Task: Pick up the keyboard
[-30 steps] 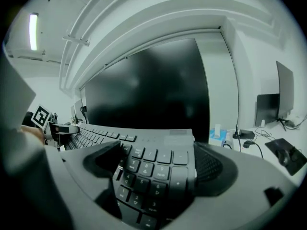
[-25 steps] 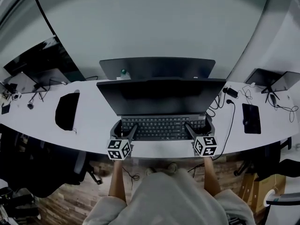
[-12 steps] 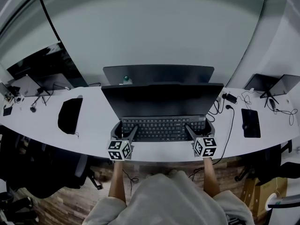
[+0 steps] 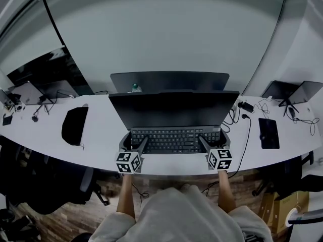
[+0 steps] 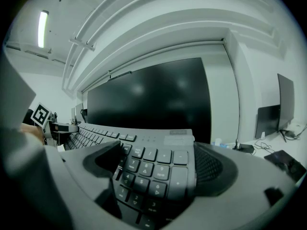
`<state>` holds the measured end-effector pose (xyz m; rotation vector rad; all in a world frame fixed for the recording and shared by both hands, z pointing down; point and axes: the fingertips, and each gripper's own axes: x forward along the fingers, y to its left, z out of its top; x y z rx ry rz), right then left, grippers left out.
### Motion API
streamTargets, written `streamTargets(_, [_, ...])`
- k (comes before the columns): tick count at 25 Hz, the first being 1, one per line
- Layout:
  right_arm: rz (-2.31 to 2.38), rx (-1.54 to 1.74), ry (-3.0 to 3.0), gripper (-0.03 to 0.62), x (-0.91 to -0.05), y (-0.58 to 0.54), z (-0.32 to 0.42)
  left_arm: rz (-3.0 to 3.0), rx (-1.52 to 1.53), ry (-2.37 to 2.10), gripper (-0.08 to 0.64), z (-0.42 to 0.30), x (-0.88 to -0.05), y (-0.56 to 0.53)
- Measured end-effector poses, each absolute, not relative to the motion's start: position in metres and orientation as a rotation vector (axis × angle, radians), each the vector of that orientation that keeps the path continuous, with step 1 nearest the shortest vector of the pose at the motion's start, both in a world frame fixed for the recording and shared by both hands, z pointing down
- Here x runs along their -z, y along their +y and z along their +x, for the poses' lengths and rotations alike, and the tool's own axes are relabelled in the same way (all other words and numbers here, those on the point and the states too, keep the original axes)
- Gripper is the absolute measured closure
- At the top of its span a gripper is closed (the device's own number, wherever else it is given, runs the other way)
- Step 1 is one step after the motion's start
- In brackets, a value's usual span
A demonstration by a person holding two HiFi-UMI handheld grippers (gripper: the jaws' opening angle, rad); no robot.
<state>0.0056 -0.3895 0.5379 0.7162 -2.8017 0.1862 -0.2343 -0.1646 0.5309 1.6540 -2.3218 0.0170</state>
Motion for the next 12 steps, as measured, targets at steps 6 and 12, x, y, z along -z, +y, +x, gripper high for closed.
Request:
streamTargets(6, [0.713,-0.191,-2.793,0.138,-0.5416,-0.3926,0.0041,1.647,-0.016,-2.316,0.238,-0.2361,-0.5350,-0.1675])
streamTargets(12, [0.701,-0.180,-2.788,0.138,-0.5418,-0.3957,0.0006,1.641,-0.004,-2.307,0.238,-0.2371,-0.5381,-0.1688])
